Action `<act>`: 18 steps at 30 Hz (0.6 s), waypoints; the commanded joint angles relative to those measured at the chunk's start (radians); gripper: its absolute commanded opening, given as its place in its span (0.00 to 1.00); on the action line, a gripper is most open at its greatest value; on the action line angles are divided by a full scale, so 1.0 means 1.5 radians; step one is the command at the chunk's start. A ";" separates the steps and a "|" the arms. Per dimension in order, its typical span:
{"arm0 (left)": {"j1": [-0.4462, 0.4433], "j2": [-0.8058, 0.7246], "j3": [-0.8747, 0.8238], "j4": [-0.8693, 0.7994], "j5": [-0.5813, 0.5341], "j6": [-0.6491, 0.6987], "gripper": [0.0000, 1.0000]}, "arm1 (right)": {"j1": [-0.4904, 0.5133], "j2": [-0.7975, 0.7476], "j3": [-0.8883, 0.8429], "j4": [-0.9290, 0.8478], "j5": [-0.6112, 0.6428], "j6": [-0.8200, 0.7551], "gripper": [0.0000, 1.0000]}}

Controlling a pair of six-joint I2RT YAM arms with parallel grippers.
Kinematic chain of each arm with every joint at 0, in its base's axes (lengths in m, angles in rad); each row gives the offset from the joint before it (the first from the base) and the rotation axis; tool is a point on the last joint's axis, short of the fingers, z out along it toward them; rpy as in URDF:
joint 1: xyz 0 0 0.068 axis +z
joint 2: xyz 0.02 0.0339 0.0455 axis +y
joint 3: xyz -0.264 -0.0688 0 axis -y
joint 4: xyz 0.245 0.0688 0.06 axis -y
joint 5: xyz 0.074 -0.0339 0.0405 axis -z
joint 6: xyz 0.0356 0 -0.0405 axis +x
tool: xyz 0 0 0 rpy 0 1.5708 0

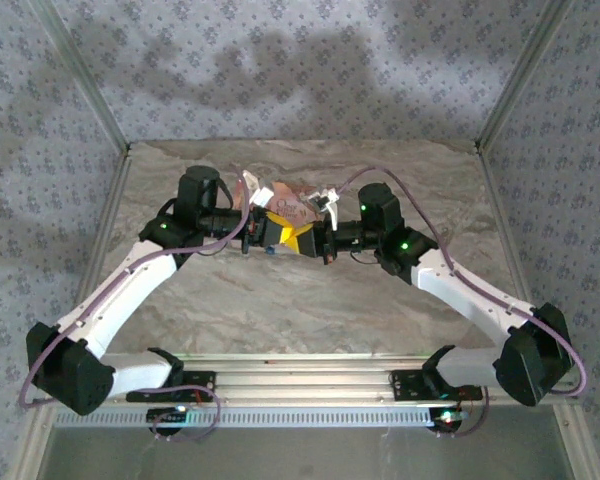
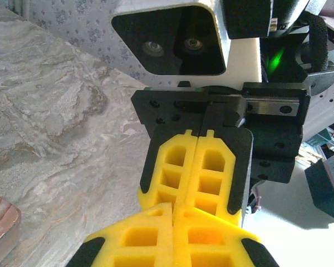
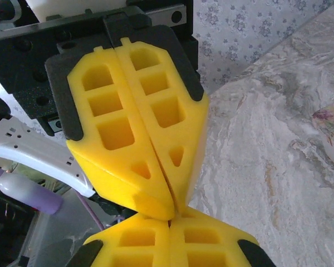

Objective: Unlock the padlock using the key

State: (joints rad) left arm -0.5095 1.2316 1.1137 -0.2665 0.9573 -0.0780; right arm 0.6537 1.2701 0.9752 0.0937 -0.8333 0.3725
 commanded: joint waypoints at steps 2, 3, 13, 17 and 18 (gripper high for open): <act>-0.001 -0.008 -0.005 0.028 0.026 -0.029 0.05 | 0.017 0.001 -0.008 0.031 0.035 -0.004 0.00; -0.001 -0.011 -0.011 0.037 0.019 -0.038 0.07 | 0.020 0.002 -0.014 0.036 0.044 -0.004 0.00; 0.013 -0.032 -0.091 0.163 -0.084 -0.224 0.45 | 0.035 0.010 -0.061 0.125 0.129 0.011 0.00; 0.026 -0.048 -0.130 0.196 -0.119 -0.254 0.53 | 0.035 0.015 -0.069 0.151 0.145 0.013 0.00; 0.032 -0.054 -0.140 0.208 -0.123 -0.266 0.54 | 0.035 0.016 -0.071 0.153 0.146 0.013 0.00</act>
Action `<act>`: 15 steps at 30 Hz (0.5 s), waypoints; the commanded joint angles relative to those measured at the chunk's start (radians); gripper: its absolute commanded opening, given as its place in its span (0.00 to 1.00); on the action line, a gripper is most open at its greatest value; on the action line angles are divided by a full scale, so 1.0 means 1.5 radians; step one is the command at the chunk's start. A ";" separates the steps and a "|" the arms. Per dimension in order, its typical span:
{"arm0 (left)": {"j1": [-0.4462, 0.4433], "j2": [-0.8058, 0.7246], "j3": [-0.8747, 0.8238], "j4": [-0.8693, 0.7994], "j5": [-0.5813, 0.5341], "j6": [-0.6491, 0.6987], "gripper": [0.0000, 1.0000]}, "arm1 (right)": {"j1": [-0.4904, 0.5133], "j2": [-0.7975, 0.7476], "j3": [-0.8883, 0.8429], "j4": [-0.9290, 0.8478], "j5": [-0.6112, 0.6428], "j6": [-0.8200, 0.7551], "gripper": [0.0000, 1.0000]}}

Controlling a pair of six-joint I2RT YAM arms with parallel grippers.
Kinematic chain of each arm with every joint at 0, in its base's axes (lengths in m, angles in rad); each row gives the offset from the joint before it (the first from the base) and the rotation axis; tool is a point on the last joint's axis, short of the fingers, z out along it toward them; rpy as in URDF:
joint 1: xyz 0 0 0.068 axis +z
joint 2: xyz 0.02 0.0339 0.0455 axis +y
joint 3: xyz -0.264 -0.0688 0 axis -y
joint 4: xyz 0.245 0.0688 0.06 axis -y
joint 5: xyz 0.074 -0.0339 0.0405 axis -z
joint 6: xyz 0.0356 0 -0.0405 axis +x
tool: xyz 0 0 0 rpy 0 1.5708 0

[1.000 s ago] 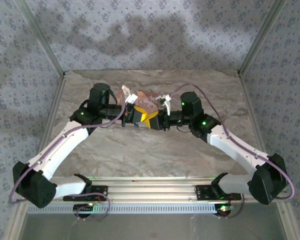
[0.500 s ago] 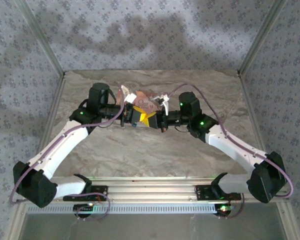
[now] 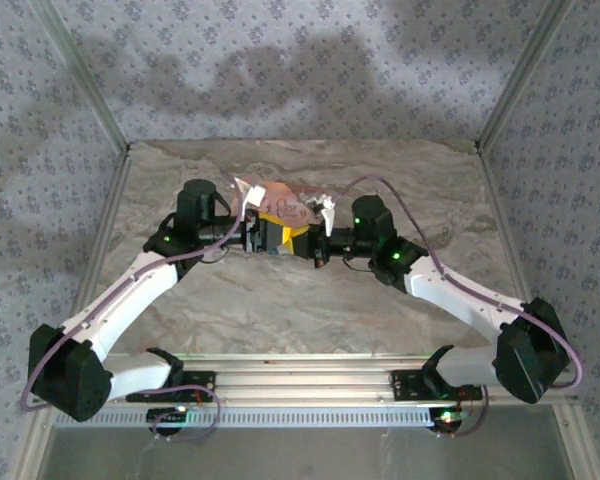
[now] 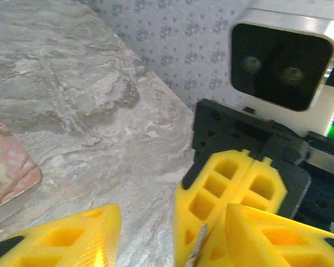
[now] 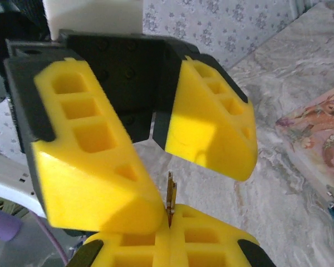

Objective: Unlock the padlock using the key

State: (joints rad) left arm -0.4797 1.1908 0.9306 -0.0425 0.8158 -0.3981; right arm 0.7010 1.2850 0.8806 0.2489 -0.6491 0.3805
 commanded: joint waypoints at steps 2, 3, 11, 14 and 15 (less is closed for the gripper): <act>0.031 -0.038 -0.041 0.087 -0.034 -0.081 0.55 | 0.003 0.007 -0.013 0.055 0.026 0.008 0.00; 0.039 -0.043 -0.051 0.098 -0.035 -0.093 0.55 | 0.003 0.007 -0.015 0.057 0.026 0.008 0.00; 0.071 -0.076 -0.106 0.148 -0.017 -0.138 0.54 | 0.002 0.016 -0.026 0.086 0.026 0.007 0.00; 0.070 -0.070 -0.114 0.185 0.032 -0.161 0.52 | 0.002 0.023 -0.024 0.093 0.018 0.006 0.00; 0.070 -0.070 -0.117 0.196 0.041 -0.168 0.51 | 0.002 0.024 -0.023 0.094 0.017 0.005 0.00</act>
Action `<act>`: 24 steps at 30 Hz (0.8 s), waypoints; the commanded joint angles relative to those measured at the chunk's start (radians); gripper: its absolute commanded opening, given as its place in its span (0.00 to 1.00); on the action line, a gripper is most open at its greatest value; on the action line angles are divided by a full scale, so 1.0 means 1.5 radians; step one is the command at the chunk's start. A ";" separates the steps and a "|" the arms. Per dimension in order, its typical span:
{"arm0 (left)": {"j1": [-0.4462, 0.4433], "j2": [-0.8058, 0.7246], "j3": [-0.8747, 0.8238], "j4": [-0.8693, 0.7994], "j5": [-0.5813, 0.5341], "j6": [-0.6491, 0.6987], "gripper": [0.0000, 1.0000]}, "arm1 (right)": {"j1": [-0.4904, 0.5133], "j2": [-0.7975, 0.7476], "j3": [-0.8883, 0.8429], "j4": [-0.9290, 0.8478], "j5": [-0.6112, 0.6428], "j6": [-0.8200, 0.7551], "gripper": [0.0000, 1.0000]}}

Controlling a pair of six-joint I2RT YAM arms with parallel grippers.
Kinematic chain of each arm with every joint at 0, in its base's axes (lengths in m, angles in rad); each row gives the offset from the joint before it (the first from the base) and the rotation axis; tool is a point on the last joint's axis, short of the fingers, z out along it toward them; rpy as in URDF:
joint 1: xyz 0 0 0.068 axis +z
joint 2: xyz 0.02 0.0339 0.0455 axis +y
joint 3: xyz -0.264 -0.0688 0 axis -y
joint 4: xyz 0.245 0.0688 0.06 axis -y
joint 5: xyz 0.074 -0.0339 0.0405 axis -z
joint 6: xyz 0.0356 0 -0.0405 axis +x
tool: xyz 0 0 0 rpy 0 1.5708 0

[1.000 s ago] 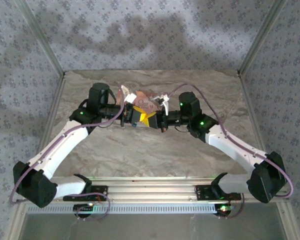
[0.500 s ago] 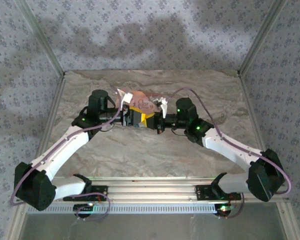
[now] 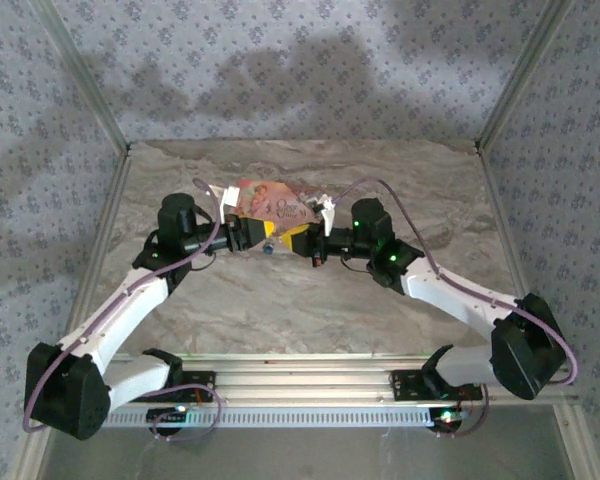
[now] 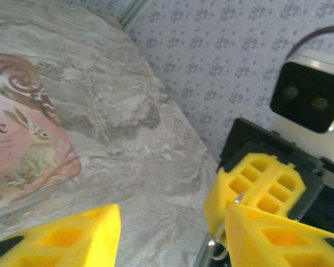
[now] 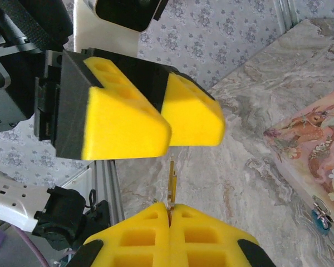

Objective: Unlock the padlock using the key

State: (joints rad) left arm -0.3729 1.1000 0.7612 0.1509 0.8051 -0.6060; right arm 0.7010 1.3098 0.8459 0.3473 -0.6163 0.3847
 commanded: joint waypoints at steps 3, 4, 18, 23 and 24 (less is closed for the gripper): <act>-0.003 -0.017 -0.014 0.098 0.055 -0.044 0.50 | 0.002 0.012 -0.001 0.035 -0.005 0.002 0.00; -0.005 -0.020 -0.016 0.101 0.055 -0.043 0.49 | 0.003 0.011 -0.001 0.036 -0.007 0.001 0.00; -0.019 -0.013 -0.019 0.112 0.050 -0.039 0.43 | 0.005 0.013 0.001 0.035 -0.016 0.000 0.00; -0.027 0.006 -0.015 0.133 0.052 -0.048 0.43 | 0.008 0.015 0.002 0.035 -0.021 0.000 0.00; -0.029 0.011 -0.014 0.138 0.053 -0.051 0.43 | 0.009 0.015 0.002 0.035 -0.022 0.001 0.00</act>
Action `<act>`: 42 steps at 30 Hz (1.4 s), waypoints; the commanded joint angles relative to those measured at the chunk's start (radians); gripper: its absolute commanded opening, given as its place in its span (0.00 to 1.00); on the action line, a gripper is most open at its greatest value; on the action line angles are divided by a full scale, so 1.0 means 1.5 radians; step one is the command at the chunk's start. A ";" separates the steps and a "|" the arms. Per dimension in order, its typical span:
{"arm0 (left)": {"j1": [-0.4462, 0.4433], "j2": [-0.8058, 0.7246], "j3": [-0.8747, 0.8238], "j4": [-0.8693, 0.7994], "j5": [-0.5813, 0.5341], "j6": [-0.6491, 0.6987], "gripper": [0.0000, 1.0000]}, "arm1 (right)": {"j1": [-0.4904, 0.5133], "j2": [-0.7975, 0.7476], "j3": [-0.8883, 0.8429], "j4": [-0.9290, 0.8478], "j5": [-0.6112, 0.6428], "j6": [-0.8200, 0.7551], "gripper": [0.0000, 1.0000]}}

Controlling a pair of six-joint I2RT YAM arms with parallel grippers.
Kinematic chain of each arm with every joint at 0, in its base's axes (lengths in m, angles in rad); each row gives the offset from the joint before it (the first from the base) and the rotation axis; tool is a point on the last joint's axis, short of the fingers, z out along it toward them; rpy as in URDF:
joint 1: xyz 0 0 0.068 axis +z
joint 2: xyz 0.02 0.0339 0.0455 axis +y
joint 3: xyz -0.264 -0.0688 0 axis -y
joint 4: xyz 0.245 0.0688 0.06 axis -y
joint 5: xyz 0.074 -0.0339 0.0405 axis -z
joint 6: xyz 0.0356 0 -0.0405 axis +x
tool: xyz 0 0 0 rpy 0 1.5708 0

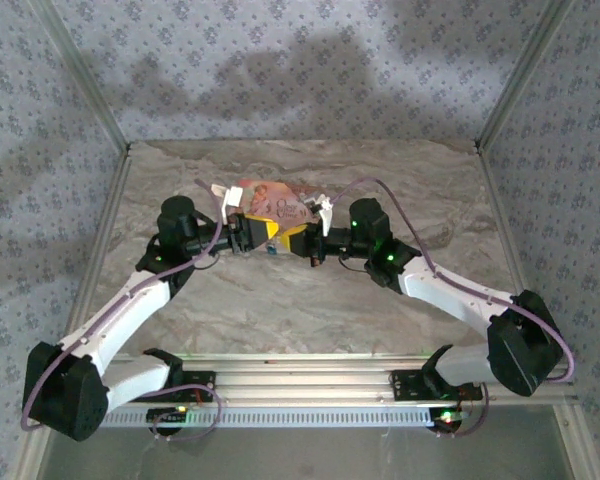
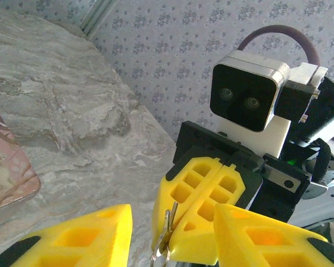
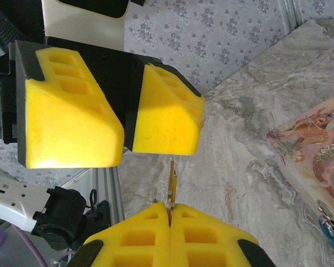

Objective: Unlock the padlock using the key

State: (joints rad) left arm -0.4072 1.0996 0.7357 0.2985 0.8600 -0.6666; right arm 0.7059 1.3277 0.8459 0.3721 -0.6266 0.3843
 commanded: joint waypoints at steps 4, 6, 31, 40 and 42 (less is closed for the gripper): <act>-0.012 0.024 0.003 0.053 0.018 -0.015 0.39 | 0.006 0.000 0.004 0.017 -0.016 0.001 0.00; -0.014 0.025 0.004 0.053 0.017 -0.015 0.36 | 0.005 -0.002 0.002 0.016 -0.016 0.000 0.00; -0.020 -0.025 0.063 -0.195 -0.064 0.159 0.00 | -0.001 -0.035 -0.015 -0.069 0.068 0.018 0.24; -0.021 -0.016 0.148 -0.392 -0.147 0.319 0.00 | -0.030 -0.113 -0.084 -0.082 0.122 0.066 0.48; -0.022 -0.014 0.157 -0.402 -0.147 0.330 0.00 | -0.031 -0.113 -0.079 -0.082 0.111 0.063 0.48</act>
State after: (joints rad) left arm -0.4328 1.0794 0.9249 -0.2096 0.6651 -0.2596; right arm 0.6613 1.1801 0.7258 0.2611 -0.4740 0.4644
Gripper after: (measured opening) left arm 0.060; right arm 0.478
